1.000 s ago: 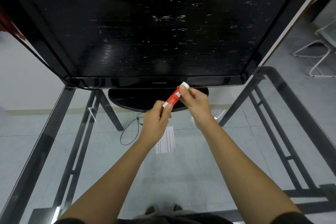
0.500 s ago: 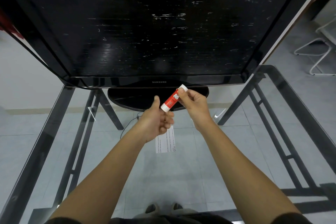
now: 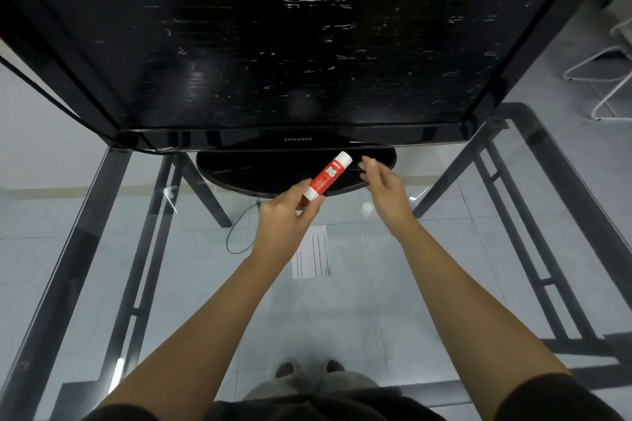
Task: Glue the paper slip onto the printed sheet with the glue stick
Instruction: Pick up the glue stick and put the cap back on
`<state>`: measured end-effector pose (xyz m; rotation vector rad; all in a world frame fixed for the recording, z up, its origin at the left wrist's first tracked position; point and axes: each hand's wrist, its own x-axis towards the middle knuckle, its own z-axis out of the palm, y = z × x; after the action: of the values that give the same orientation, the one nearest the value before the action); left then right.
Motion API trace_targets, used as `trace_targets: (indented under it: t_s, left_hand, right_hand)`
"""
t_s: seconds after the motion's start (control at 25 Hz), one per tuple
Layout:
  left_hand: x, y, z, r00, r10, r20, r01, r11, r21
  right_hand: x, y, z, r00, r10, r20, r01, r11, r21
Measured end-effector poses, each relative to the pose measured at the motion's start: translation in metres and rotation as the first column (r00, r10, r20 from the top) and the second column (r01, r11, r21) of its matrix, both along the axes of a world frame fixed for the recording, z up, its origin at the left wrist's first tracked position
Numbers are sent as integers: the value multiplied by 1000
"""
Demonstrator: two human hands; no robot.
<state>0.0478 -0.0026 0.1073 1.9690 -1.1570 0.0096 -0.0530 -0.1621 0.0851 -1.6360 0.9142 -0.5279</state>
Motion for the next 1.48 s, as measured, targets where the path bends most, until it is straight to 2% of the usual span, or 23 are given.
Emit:
trace_targets:
  t_s: [0.08,0.16,0.24,0.32,0.56,0.68,0.76,0.84,0.96,1.08,1.16,1.48]
  left_hand:
    - [4,-1,-1,1000,7,-25,-7,1000,2]
    - [7,-3,-4,999,9,-34,-8,1000,14]
    - [10,-4,-7,1000,1,-30,0,999,35]
    - [14,-5,-10,999,3,-34,-1,999,51]
    - [20,-5,-13,998,19,-65,-15,998,67]
    - [19,-3,-12,997,20,-77,-15,998,66]
    - [18,-3,-10,997,6,-74,-2,999,50]
    - [16,-4,-6,998,-4,-60,6,999,35]
    - [12,-4,0,999,-19,-35,19,1000,15]
    - [8,-4,6,999,-29,-30,28,999,-29]
    - [6,-2,9,999,-25,-31,24,999,-46]
    - [2,6,16,998,-31,-46,30,999,-28]
  right_hand:
    - [-10,-18,-23,970,-77,-232,33,982,-188]
    - [-18,-27,-45,882,-28,-470,-132,944,-304]
    - [-21,-29,-63,802,46,-596,-271,917,-293]
    - [-21,-27,-77,775,71,-628,-309,910,-278]
    - [-16,-26,-89,799,-20,-601,-242,904,-352]
    - [-7,-30,-73,875,-72,-478,-129,918,-375]
    - [3,-31,-49,958,-117,-262,15,933,-360]
    - [10,-29,-20,993,-115,-25,106,965,-241]
    - [12,-19,15,979,-54,195,67,996,-62]
    - [10,-6,36,942,9,336,-17,1000,19]
    - [9,0,44,931,29,365,-40,999,23]
    - [2,2,55,948,79,308,-64,996,-57]
